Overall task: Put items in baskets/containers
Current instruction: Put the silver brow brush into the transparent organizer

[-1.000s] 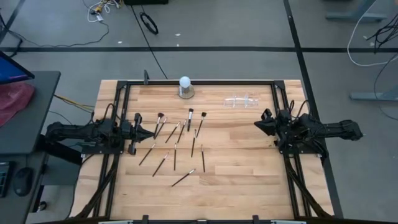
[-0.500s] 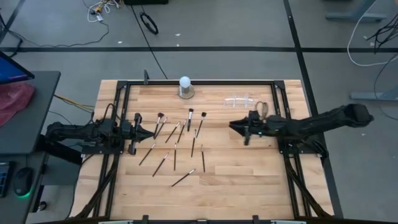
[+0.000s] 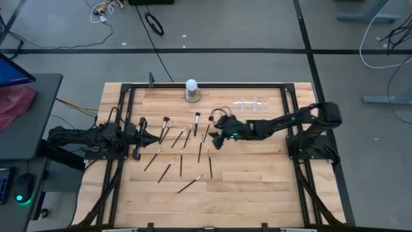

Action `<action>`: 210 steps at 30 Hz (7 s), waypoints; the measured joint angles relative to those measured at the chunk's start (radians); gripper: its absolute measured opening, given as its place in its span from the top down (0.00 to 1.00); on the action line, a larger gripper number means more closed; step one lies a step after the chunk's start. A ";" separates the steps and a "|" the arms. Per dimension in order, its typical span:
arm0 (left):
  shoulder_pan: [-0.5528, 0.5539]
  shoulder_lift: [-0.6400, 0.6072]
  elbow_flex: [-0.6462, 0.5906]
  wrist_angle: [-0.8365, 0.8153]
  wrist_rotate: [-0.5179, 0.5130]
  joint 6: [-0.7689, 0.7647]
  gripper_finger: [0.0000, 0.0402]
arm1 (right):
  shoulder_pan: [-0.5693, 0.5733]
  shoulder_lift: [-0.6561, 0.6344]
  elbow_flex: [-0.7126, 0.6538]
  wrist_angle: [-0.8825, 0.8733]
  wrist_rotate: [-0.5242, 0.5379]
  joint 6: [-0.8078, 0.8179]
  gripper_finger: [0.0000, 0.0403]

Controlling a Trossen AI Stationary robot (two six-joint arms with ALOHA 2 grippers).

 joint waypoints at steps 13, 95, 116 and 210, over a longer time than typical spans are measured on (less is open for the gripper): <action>0.000 0.000 0.000 -0.005 -0.051 -0.010 0.99 | -0.103 0.190 0.173 -0.164 0.053 0.024 0.40; -0.008 1.603 0.417 1.013 0.004 0.138 0.70 | -0.023 0.044 -0.400 0.975 -0.499 -0.352 0.98; -0.041 1.665 0.679 0.990 0.288 0.439 0.44 | 0.032 0.043 -0.398 1.192 -0.825 -0.247 0.98; -0.015 1.663 0.782 0.702 0.037 0.146 0.85 | 0.278 -0.153 -0.357 0.617 0.109 -0.451 0.97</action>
